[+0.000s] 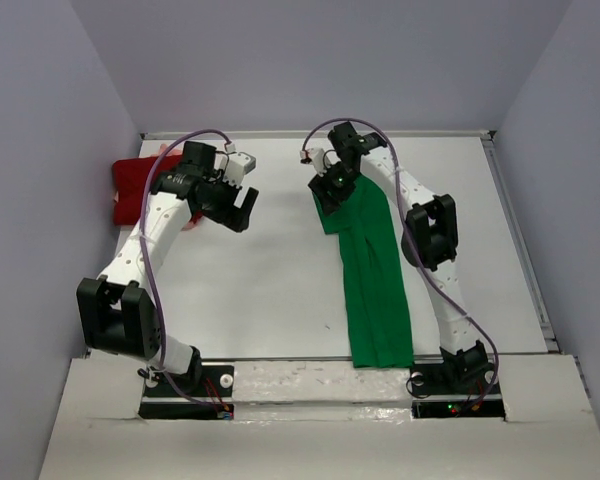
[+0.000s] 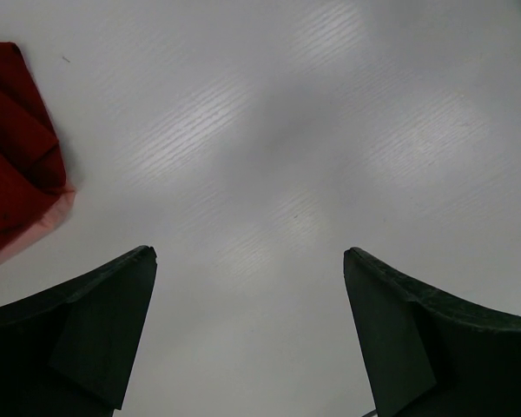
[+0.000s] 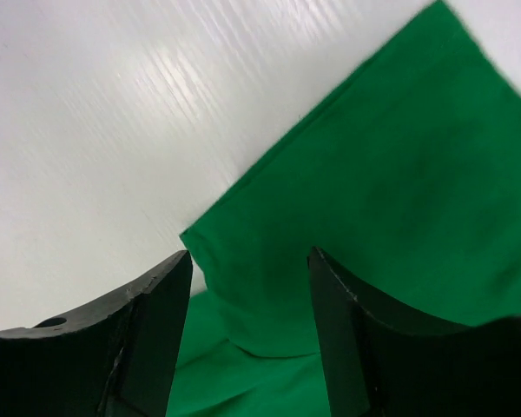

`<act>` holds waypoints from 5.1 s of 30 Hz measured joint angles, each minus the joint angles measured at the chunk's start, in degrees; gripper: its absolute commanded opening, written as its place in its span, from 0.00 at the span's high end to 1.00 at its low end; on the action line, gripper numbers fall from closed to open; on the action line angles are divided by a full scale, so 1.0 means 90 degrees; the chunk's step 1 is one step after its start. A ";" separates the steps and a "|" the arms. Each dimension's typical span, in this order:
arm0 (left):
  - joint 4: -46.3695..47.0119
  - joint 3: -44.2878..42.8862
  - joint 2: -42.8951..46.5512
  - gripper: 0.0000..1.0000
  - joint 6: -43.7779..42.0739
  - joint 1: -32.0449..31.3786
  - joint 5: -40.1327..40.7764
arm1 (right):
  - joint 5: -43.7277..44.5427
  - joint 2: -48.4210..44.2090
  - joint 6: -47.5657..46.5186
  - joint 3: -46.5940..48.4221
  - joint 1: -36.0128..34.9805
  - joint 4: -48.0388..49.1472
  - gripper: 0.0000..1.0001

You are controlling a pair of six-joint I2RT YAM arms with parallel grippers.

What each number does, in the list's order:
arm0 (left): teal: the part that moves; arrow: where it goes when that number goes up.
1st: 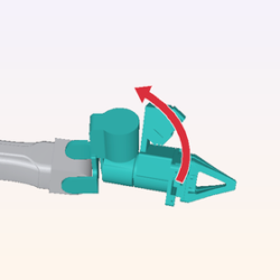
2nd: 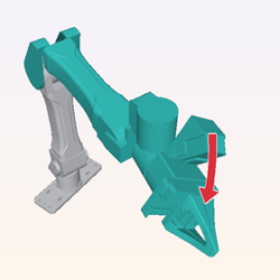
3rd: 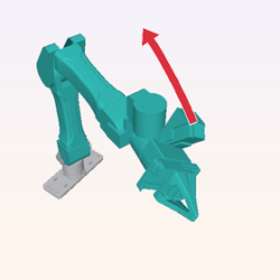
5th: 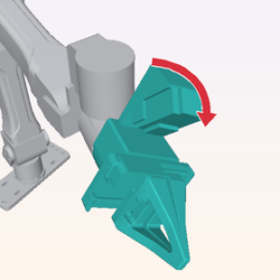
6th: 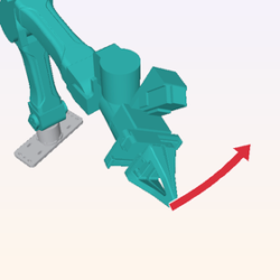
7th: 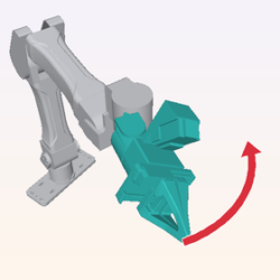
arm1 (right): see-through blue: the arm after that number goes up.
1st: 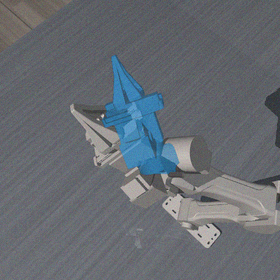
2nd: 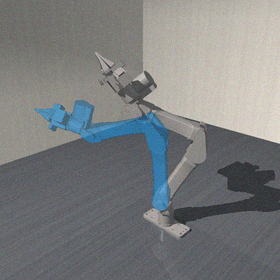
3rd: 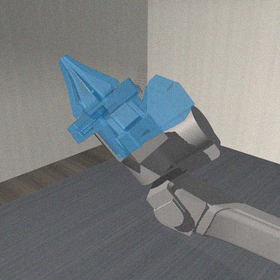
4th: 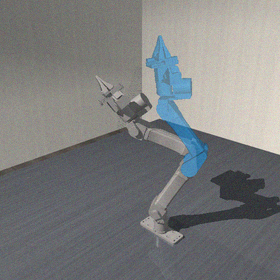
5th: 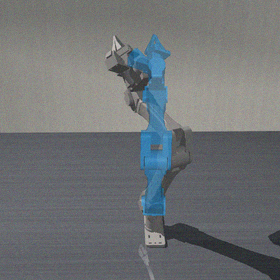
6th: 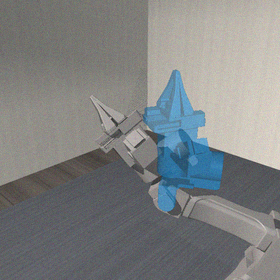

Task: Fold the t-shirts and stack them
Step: Rotate the tshirt 90 degrees

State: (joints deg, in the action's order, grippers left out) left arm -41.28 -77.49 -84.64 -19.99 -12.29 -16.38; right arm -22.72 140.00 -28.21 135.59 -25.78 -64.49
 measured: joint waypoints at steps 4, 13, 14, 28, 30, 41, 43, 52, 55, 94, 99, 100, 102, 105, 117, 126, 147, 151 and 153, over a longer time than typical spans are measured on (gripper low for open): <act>0.0090 0.0148 0.0022 0.01 0.0024 0.0022 0.0051 | 0.0080 0.0000 -0.0036 -0.0396 0.0097 -0.0012 0.41; 0.0182 0.0238 0.0061 0.01 0.0068 0.0053 0.0044 | 0.0061 0.0044 -0.0257 -0.0362 0.0148 -0.0350 0.47; 0.0194 0.0240 0.0068 0.01 0.0070 0.0053 0.0044 | 0.0063 0.0058 -0.0284 -0.0350 0.0121 -0.0384 0.48; 0.0282 0.0437 0.0141 0.01 0.0070 0.0087 0.0044 | 0.0039 0.0260 -0.0631 0.0134 -0.0340 -0.0614 0.44; 0.0282 0.0449 0.0141 0.01 0.0070 0.0087 0.0044 | 0.0039 0.0279 -0.0661 0.0170 -0.0398 -0.0617 0.44; 0.0308 0.0583 0.0243 0.01 0.0073 0.0090 0.0051 | 0.0053 0.0549 -0.0750 0.0206 -0.0481 -0.0551 0.43; 0.0321 0.0624 0.0279 0.01 0.0073 0.0097 0.0051 | 0.0090 0.0571 -0.0763 0.0202 -0.0478 -0.0525 0.41; 0.0379 0.0831 0.0420 0.01 0.0073 0.0131 0.0049 | 0.0328 0.0668 -0.0840 0.0202 -0.0478 -0.0386 0.42; 0.0386 0.0833 0.0420 0.01 0.0073 0.0131 0.0041 | 0.0369 0.0690 -0.0845 0.0189 -0.0478 -0.0316 0.45; 0.0427 0.0918 0.0639 0.01 0.0073 0.0172 -0.0109 | 0.1785 -0.0442 -0.0889 0.0019 -0.0202 0.0389 1.00; 0.0425 0.0920 0.0639 0.01 0.0073 0.0172 -0.0155 | 0.1926 -0.0755 -0.0891 -0.0279 -0.0080 0.0425 1.00; 0.0425 0.0920 0.0639 0.01 0.0073 0.0172 -0.0160 | 0.1965 -0.0809 -0.0891 -0.0372 -0.0056 0.0440 1.00; 0.0427 0.0930 0.0644 0.01 0.0073 0.0172 -0.0175 | 0.2028 -0.0906 -0.0896 -0.0566 -0.0015 0.0459 1.00; 0.0420 0.0954 0.0675 0.01 0.0073 0.0172 -0.0185 | 0.2154 -0.1073 -0.0940 -0.0884 -0.0002 0.0481 1.00; 0.0420 0.0962 0.0772 0.01 0.0073 0.0214 -0.0291 | 0.2582 -0.1647 -0.1054 -0.1685 0.0068 0.0590 1.00; 0.0420 0.1015 0.0826 0.01 0.0073 0.0214 -0.0308 | 0.2761 -0.1673 -0.1054 -0.2152 0.0262 0.0709 1.00; 0.0420 0.1073 0.0857 0.01 0.0073 0.0255 -0.0372 | 0.3599 -0.1698 -0.1056 -0.2965 0.0403 0.1224 1.00; 0.0418 0.1073 0.0908 0.01 0.0073 0.0267 -0.0391 | 0.3827 -0.1695 -0.1035 -0.3050 0.0483 0.1358 1.00; 0.0418 0.1073 0.0930 0.01 0.0073 0.0270 -0.0396 | 0.3961 -0.1685 -0.1008 -0.3053 0.0532 0.1404 1.00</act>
State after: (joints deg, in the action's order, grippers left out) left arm -37.52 -67.83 -76.27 -19.33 -9.87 -19.94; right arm 12.93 124.84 -37.28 108.12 -20.99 -51.86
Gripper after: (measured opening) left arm 0.989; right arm 0.010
